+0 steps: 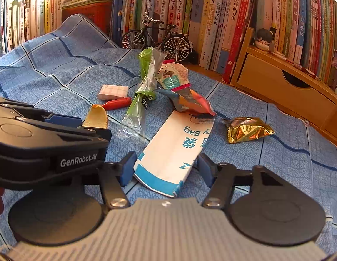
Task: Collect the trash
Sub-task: 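Grasp the yellow potato chip with the left tool while the right tool grasps the white paper bag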
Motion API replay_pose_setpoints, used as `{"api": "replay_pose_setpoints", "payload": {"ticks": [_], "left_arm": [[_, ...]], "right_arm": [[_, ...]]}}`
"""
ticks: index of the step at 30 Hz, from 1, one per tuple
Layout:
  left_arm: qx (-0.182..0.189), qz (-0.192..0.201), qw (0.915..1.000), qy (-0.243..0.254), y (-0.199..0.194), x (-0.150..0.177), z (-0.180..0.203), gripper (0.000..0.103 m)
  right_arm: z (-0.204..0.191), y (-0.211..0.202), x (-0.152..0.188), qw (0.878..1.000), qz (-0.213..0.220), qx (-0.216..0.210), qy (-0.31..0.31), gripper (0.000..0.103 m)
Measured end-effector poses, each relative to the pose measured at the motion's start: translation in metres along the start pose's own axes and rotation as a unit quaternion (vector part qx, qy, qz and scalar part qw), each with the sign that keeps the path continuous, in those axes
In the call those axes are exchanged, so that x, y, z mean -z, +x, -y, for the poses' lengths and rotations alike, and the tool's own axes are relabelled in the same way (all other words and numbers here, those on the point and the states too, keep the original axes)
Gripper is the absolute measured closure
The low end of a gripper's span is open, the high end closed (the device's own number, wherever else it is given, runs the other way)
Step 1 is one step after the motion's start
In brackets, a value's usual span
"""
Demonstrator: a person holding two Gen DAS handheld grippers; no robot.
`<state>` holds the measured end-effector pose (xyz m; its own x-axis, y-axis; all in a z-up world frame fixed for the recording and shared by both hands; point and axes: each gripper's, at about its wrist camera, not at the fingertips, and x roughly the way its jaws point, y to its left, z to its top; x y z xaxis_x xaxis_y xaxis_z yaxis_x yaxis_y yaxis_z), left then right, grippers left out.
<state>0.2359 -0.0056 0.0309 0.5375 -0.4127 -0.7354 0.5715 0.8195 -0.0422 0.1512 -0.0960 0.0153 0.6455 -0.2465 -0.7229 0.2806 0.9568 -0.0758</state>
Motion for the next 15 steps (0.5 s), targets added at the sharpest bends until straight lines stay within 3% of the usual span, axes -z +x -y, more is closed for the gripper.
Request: {"api": "replay_pose_setpoints", "payload": {"ticks": [4,11,14,15], "left_arm": [[-0.002,0.002,1.0,-0.008,-0.003,0.001,-0.001,0.068],[-0.011,0.008,0.9997,-0.018,-0.009,0.001,-0.005,0.068],[-0.016,0.006,0.9995,-0.027,-0.012,0.002,-0.008,0.068],[-0.017,0.005,0.9994,-0.029,-0.012,0.003,-0.01,0.068]], "right_arm": [[0.0,-0.006,0.0,1.0,0.013,-0.002,-0.014,0.055],[0.003,-0.011,-0.001,1.0,0.017,-0.007,-0.012,0.068],[0.003,-0.013,-0.002,1.0,0.013,-0.01,-0.011,0.068],[0.003,-0.012,-0.002,1.0,0.009,-0.007,-0.013,0.063]]}}
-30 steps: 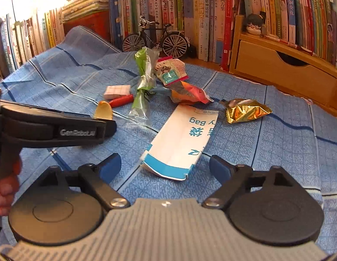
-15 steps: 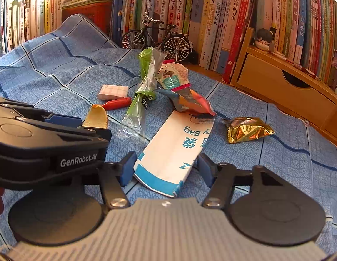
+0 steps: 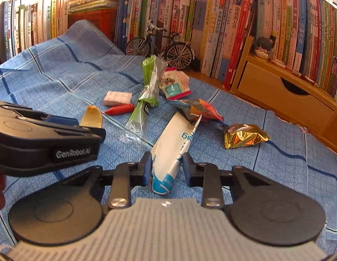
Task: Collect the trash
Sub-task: 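Grasp the yellow potato chip with the left tool while the right tool grasps the white paper bag, then carry the potato chip and white paper bag toward the black bin with both tools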
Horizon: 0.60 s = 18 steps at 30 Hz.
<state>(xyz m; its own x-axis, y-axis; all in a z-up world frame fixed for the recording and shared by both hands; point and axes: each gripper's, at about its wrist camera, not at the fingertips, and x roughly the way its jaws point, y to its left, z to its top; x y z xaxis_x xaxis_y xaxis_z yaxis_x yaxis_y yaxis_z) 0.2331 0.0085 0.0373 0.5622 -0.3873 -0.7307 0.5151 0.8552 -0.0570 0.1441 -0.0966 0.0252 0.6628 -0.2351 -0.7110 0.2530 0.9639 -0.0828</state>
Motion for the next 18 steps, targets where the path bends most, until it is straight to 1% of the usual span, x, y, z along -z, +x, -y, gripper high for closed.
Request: {"api": "replay_pose_setpoints", "payload": {"ticks": [4,5,8,10,11,12,15,18], "left_arm": [[-0.005,-0.003,1.0,-0.003,-0.001,0.003,-0.004,0.068],[-0.006,-0.004,1.0,-0.006,-0.002,0.004,-0.005,0.068],[-0.011,-0.002,0.9999,-0.009,-0.002,0.005,-0.007,0.068],[-0.014,-0.004,0.9998,-0.013,-0.001,0.006,-0.009,0.068],[-0.015,-0.003,0.9998,-0.013,-0.001,0.006,-0.01,0.068],[-0.015,0.0,0.9998,-0.013,-0.001,0.006,-0.011,0.068],[-0.013,0.008,0.9998,-0.013,-0.003,0.006,-0.01,0.069],[-0.017,0.009,0.9997,-0.018,-0.004,0.005,-0.011,0.069]], "right_arm": [[-0.001,0.006,0.0,1.0,-0.009,0.01,0.004,0.052],[-0.002,0.009,-0.001,1.0,-0.013,0.011,0.001,0.046],[-0.002,0.015,-0.003,1.0,-0.012,0.013,-0.001,0.044],[-0.002,0.019,-0.005,1.0,-0.007,0.011,-0.007,0.048],[-0.002,0.019,-0.005,1.0,-0.004,0.008,-0.008,0.053],[-0.002,0.019,-0.005,1.0,-0.001,0.007,-0.013,0.057],[-0.002,0.017,-0.006,1.0,0.007,0.006,-0.015,0.064],[0.0,0.013,-0.007,1.0,0.012,0.006,-0.014,0.068]]}}
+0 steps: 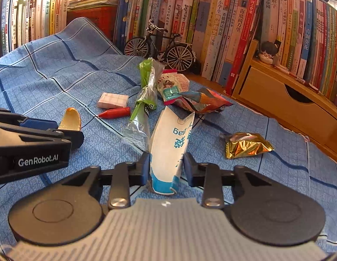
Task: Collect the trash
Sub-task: 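Carry the potato chip and white paper bag toward the black bin with both tools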
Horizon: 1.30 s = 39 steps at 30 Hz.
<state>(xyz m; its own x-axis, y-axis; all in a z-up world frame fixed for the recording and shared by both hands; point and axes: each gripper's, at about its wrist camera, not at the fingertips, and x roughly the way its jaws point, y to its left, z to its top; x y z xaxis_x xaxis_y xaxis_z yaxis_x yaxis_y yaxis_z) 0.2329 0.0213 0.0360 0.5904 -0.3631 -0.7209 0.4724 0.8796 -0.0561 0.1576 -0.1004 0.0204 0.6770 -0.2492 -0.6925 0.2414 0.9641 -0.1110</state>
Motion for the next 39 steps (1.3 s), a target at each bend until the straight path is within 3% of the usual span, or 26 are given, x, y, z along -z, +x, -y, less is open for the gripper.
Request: {"api": "replay_pose_setpoints", "payload": {"ticks": [12,26,39], "left_arm": [[-0.009,0.0,0.9998,-0.019,-0.008,0.004,-0.006,0.069],[-0.017,0.013,0.9995,-0.024,-0.029,0.011,-0.006,0.069],[-0.058,0.029,0.9961,-0.059,-0.068,0.033,-0.03,0.069]], "right_arm": [[0.005,-0.013,0.002,1.0,0.008,-0.004,0.014,0.077],[0.009,-0.033,-0.003,0.999,0.031,-0.014,0.015,0.077],[-0.012,-0.054,-0.001,0.997,0.042,-0.064,-0.014,0.077]]}}
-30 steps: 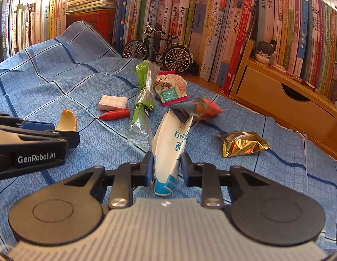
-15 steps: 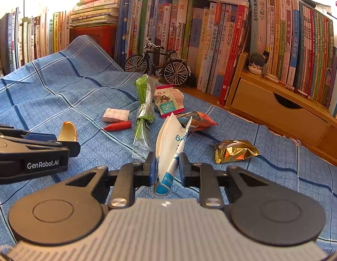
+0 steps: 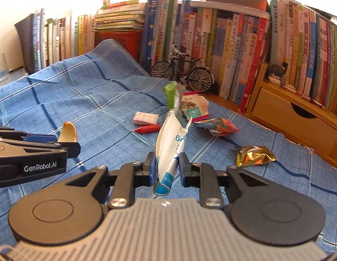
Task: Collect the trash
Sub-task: 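Carry the potato chip and white paper bag toward the black bin with both tools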
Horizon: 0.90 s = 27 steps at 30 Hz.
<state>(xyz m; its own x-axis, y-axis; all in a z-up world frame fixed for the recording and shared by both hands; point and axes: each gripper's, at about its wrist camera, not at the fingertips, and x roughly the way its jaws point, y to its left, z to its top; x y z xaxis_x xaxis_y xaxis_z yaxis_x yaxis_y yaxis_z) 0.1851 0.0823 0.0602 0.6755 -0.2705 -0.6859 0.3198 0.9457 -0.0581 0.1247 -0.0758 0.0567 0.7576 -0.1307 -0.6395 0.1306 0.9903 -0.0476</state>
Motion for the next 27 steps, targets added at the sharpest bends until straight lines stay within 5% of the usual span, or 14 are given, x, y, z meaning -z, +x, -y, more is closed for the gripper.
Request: {"api": "replay_pose_setpoints", "payload": {"ticks": [27], "left_arm": [[-0.1,0.028,0.9892,-0.103,-0.09,0.051,-0.076,0.069]], "right_arm": [[-0.084,-0.045,0.011,0.988,0.019,-0.123,-0.089,0.077]]}}
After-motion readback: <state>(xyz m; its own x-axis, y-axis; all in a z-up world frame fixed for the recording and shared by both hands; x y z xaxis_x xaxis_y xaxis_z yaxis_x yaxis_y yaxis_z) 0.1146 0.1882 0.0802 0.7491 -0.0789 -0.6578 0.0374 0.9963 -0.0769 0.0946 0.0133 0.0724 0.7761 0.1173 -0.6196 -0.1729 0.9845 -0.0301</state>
